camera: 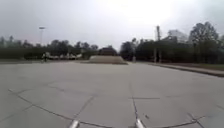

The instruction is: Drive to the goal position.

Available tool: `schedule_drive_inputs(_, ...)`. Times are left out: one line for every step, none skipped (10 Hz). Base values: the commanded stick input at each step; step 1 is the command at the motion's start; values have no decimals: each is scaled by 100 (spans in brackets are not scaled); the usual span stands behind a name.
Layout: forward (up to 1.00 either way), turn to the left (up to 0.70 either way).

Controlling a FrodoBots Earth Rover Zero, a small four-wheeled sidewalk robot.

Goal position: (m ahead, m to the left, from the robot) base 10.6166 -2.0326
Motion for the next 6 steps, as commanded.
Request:
schedule_drive_inputs(100, 0)
schedule_drive_inputs(100, 0)
schedule_drive_inputs(100, 0)
schedule_drive_inputs(100, 0)
schedule_drive_inputs(100, 0)
schedule_drive_inputs(100, 0)
